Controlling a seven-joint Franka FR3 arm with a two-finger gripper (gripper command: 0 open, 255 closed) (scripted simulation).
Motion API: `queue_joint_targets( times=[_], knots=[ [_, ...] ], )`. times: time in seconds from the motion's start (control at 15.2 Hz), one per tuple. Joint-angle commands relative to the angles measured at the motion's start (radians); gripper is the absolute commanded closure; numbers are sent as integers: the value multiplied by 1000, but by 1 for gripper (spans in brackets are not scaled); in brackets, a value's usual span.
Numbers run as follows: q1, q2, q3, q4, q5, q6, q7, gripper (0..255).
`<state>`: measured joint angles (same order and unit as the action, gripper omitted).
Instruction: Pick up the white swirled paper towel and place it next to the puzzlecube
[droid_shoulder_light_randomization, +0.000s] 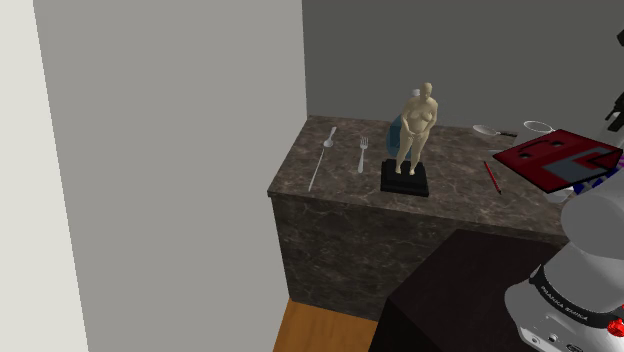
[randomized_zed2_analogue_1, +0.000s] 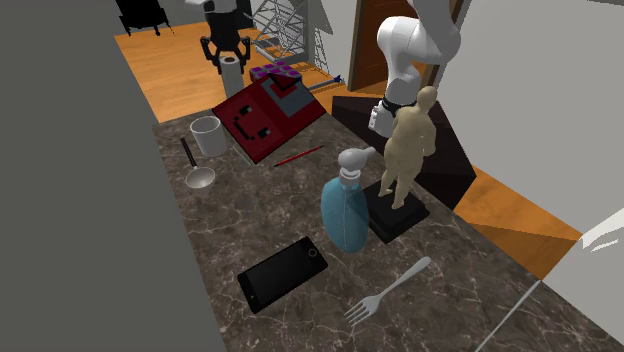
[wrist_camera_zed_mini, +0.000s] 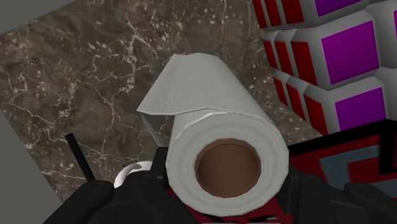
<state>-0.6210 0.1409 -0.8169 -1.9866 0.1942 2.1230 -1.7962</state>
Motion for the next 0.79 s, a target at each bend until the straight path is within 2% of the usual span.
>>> queue_joint_targets(
  times=[0.0, 0.33, 0.4, 0.73],
  knots=[
    [-2, 4, 0, -3, 4, 6, -4, 255],
    [-2, 4, 0, -3, 4, 6, -4, 255],
    [-2, 4, 0, -3, 4, 6, -4, 0],
    [-2, 4, 0, -3, 4, 6, -4, 0]
  ],
)
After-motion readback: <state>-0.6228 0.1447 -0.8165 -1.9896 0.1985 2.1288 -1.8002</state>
